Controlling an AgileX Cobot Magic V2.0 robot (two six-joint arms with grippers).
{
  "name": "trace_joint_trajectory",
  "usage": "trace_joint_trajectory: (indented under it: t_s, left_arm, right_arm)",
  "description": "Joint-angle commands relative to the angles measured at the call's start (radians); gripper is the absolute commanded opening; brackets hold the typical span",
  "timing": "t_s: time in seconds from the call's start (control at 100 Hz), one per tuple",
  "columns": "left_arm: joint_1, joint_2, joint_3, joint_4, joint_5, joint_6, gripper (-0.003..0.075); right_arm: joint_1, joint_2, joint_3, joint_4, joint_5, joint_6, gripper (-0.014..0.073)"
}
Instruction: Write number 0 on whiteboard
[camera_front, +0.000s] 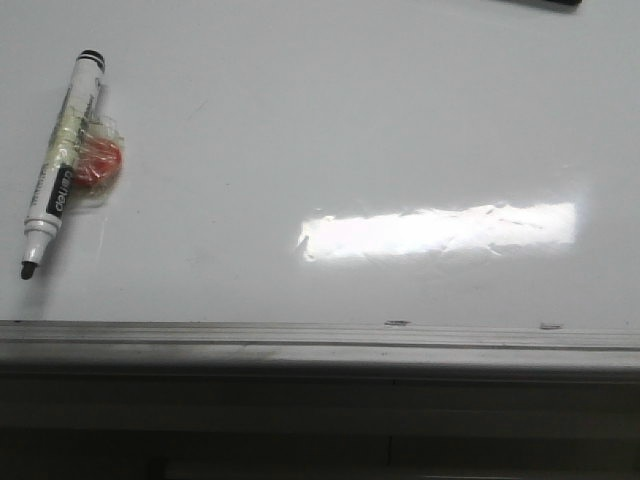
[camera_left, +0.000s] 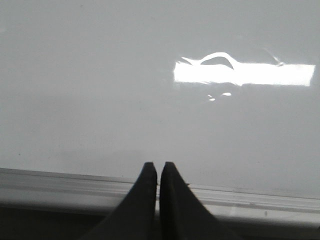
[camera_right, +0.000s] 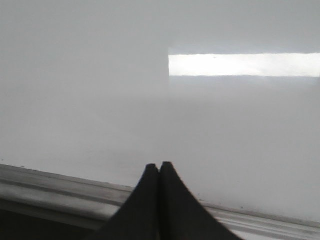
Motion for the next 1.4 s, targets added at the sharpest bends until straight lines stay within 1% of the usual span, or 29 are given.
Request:
trace_joint_trajectory:
  t_s: [0.0, 0.78, 0.82, 0.85, 0.89, 0.92, 1.0, 1.01, 1.07, 1.08, 1.13, 1.18, 1.23, 1.24, 1.27, 1.28, 1.29, 1.3, 1.35, 1.39]
  left_arm:
    - [0.003, -0.028, 0.032, -0.007, -0.043, 0.001, -0.002]
    - [0.003, -0.028, 0.032, -0.007, -0.043, 0.001, -0.002]
    - [0.003, -0.028, 0.032, -0.007, -0.043, 0.001, -0.002]
    - [0.003, -0.028, 0.032, -0.007, -0.043, 0.001, -0.002]
    - [0.003, -0.028, 0.032, -0.007, -0.043, 0.001, -0.002]
    - [0.003, -0.028, 0.032, -0.007, -0.043, 0.001, -0.002]
    - [0.003, -0.028, 0.032, -0.007, -0.043, 0.001, -0.002]
    - [0.003, -0.028, 0.032, -0.007, -0.043, 0.001, -0.002]
    - [0.003, -0.028, 0.032, 0.006, -0.048, 0.001, -0.002]
    - [0.003, -0.028, 0.032, 0.006, -0.048, 0.001, -0.002]
    - [0.003, -0.028, 0.032, -0.007, -0.061, 0.001, -0.002]
    - [0.003, -0.028, 0.032, -0.1, -0.106, 0.001, -0.002]
    - [0.003, -0.028, 0.032, -0.265, -0.151, 0.001, -0.002]
    - [0.003, -0.028, 0.032, -0.343, -0.16, 0.001, -0.002]
    - [0.003, -0.028, 0.032, -0.415, -0.173, 0.001, -0.002]
    - [0.003, -0.028, 0.032, -0.458, -0.182, 0.001, -0.002]
    - [0.003, -0.028, 0.032, -0.496, -0.182, 0.001, -0.002]
    - [0.003, -0.028, 0.032, -0.496, -0.184, 0.001, -0.002]
    - [0.003, -0.028, 0.032, -0.603, -0.188, 0.001, -0.002]
    - [0.003, -0.028, 0.032, -0.649, -0.188, 0.001, -0.002]
  right_arm:
    - [-0.004, -0.019, 0.012, -0.005, -0.027, -0.009, -0.0069]
    - [-0.004, -0.019, 0.012, -0.005, -0.027, -0.009, -0.0069]
    - [-0.004, -0.019, 0.012, -0.022, -0.027, -0.009, -0.0069]
    - [-0.004, -0.019, 0.012, -0.063, -0.027, -0.009, -0.0069]
    - [-0.004, -0.019, 0.012, -0.164, -0.027, -0.009, -0.0069]
    - [-0.004, -0.019, 0.012, -0.206, -0.027, -0.009, -0.0069]
    - [-0.004, -0.019, 0.012, -0.375, -0.031, -0.009, -0.0069]
    - [-0.004, -0.019, 0.012, -0.375, -0.031, -0.009, -0.0069]
    - [-0.004, -0.019, 0.012, -0.509, -0.029, -0.009, -0.0069]
    - [-0.004, -0.019, 0.012, -0.509, -0.029, -0.009, -0.0069]
    - [-0.004, -0.019, 0.012, -0.604, -0.029, -0.009, -0.0069]
    - [-0.004, -0.019, 0.012, -0.726, -0.046, -0.009, -0.0069]
    - [-0.004, -0.019, 0.012, -0.819, -0.064, -0.009, -0.0069]
    - [-0.004, -0.019, 0.012, -0.843, -0.066, -0.009, -0.0069]
    - [-0.004, -0.019, 0.01, -0.883, -0.066, -0.009, -0.0069]
    - [-0.004, -0.019, 0.01, -0.924, -0.063, -0.009, -0.0069]
    - [-0.004, -0.019, 0.01, -0.937, -0.063, -0.009, -0.0069]
    - [-0.004, -0.019, 0.01, -0.951, -0.063, -0.009, -0.0069]
    - [-0.004, -0.019, 0.01, -1.036, -0.063, -0.009, -0.0069]
    - [-0.004, -0.019, 0.008, -1.1, -0.063, -0.009, -0.0069]
